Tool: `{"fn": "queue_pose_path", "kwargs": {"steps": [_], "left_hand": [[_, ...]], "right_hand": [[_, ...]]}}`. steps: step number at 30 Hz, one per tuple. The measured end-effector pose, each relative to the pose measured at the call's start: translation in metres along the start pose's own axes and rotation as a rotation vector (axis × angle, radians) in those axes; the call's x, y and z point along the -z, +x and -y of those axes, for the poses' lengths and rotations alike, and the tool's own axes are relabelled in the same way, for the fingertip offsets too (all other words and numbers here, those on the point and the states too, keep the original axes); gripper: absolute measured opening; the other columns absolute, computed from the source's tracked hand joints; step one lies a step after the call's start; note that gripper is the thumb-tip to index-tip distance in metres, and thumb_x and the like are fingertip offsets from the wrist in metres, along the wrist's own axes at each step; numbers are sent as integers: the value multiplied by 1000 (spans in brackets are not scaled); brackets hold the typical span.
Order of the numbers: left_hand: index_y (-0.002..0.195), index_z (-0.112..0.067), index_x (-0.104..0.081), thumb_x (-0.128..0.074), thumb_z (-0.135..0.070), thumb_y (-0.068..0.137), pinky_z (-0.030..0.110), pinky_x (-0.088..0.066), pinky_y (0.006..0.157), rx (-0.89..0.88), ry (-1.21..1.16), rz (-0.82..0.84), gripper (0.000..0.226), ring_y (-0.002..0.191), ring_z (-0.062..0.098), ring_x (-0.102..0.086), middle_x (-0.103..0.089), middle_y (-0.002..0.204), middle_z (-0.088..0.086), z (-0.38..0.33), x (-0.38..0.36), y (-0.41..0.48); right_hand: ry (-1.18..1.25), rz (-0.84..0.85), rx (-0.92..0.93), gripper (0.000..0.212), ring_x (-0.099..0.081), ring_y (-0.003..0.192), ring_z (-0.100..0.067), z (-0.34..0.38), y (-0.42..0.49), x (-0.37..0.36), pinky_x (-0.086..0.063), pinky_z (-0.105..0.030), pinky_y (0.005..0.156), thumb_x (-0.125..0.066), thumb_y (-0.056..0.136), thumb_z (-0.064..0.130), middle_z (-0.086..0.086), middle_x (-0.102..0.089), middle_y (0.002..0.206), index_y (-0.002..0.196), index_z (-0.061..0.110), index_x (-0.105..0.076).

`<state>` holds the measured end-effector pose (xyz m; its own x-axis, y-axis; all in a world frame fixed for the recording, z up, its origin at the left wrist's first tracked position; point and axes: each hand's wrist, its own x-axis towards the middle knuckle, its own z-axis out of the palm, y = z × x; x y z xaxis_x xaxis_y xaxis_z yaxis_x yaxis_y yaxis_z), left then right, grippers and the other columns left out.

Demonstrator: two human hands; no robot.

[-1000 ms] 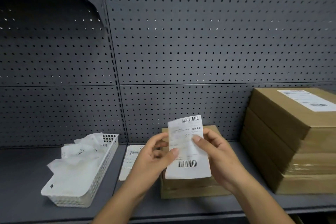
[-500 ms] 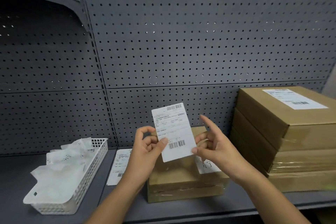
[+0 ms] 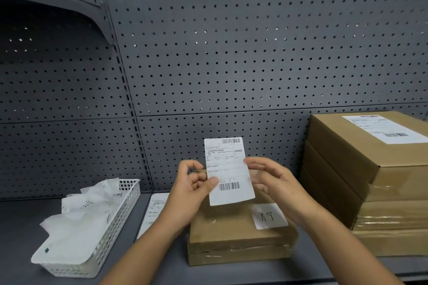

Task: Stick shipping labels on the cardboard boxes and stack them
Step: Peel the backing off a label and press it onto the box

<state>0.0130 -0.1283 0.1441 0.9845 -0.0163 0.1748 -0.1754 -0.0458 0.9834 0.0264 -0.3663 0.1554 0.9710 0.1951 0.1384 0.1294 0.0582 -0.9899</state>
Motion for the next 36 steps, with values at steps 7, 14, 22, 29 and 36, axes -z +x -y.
{"fn": "queue_pose_path", "kwargs": {"steps": [7, 14, 22, 29, 36], "left_hand": [[107, -24, -53, -73, -18, 96, 55, -55, 97, -27, 37, 60, 24, 103, 36, -71, -76, 105, 6, 4, 3, 8], [99, -31, -74, -84, -18, 86, 40, -58, 95, 48, 188, 195, 22, 96, 23, -73, -74, 112, 9, 16, 9, 17], [100, -37, -76, -86, -24, 84, 35, -58, 87, 101, 290, 218, 22, 84, 10, -74, -79, 94, 10, 28, 7, 18], [104, -34, -77, -86, -21, 84, 16, -51, 72, 84, 358, 234, 26, 70, -3, -64, -75, 84, 2, 36, 9, 17], [104, -26, -78, -88, -9, 79, 8, -45, 74, -5, 400, 233, 32, 75, -5, -60, -65, 97, -6, 48, 9, 16]], "right_hand": [[-83, 110, 45, 39, -71, 109, -35, -11, 7, 7, -60, -47, 95, -70, 92, -5, -13, -76, 113, 122, 19, -72], [-145, 50, 47, 41, -72, 92, -21, -33, 11, 9, -61, -32, 79, -71, 91, -6, -10, -76, 103, 124, 17, -70], [-335, 55, 28, 57, -67, 87, -4, -49, 9, 11, -57, -26, 82, -81, 84, -2, -2, -71, 106, 132, 23, -64], [-424, 71, 65, 69, -66, 95, -10, -59, 10, 11, -56, -25, 85, -83, 82, 1, -1, -62, 124, 139, 32, -60], [-635, 93, 130, 68, -56, 94, 5, -61, 6, 9, -44, -8, 84, -79, 87, 7, 14, -55, 115, 143, 33, -53]]}}
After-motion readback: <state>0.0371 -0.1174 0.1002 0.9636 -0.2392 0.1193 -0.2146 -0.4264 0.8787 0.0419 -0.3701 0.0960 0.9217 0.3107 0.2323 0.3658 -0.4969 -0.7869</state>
